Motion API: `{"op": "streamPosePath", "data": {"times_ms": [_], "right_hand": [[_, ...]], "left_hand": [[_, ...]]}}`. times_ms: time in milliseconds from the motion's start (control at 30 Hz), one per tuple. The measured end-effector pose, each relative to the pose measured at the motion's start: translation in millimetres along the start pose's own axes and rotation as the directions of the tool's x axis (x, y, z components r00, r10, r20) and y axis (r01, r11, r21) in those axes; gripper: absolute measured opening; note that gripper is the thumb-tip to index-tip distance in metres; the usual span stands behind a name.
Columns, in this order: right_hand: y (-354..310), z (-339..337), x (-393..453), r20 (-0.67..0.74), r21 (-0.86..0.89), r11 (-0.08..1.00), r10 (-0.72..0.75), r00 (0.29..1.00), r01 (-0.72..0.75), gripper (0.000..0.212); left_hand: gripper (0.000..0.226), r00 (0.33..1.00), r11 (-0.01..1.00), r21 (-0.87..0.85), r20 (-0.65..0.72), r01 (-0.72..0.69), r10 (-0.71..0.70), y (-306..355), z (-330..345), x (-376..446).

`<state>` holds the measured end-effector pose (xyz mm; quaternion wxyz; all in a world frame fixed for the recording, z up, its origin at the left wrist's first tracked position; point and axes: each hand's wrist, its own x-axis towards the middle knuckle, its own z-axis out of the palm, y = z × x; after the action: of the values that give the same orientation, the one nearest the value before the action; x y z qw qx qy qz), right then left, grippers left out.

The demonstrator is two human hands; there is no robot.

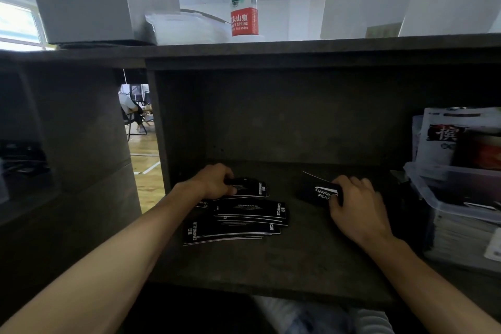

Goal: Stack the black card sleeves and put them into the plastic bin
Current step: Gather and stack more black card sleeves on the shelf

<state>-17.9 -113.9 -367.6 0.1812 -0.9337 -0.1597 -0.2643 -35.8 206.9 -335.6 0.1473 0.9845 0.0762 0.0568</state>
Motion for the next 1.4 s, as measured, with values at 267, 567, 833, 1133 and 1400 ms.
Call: {"op": "streamPosePath", "data": {"times_ms": [267,567,833,1133,1400], "right_hand": [[1.1,2.7,0.6,-0.015,-0.002,1.0,-0.012,1.0,0.012,0.033],[1.8,4.0,2.4,-0.012,0.006,1.0,0.008,1.0,-0.008,0.032],[2.7,7.6,5.4,-0.027,0.042,0.999,0.03,0.999,-0.029,0.025],[1.9,9.3,5.6,-0.036,0.05,0.998,-0.026,0.999,0.028,0.023],[1.1,6.6,3.8,-0.028,0.012,0.997,-0.074,0.997,0.075,0.026]], "left_hand": [[0.022,0.94,0.955,-0.266,-0.34,-0.128,0.032,-0.6,6.8,-4.4],[0.027,0.946,0.9,-0.325,-0.238,-0.291,0.22,31.3,7.8,-16.0],[0.02,0.847,0.851,-0.104,-0.215,-0.514,0.485,68.3,16.2,-26.3],[0.04,0.814,0.849,-0.047,-0.317,-0.526,0.487,121.7,33.7,-21.2],[0.062,0.868,0.791,-0.361,-0.266,-0.494,0.42,144.6,55.6,-18.0]]}}
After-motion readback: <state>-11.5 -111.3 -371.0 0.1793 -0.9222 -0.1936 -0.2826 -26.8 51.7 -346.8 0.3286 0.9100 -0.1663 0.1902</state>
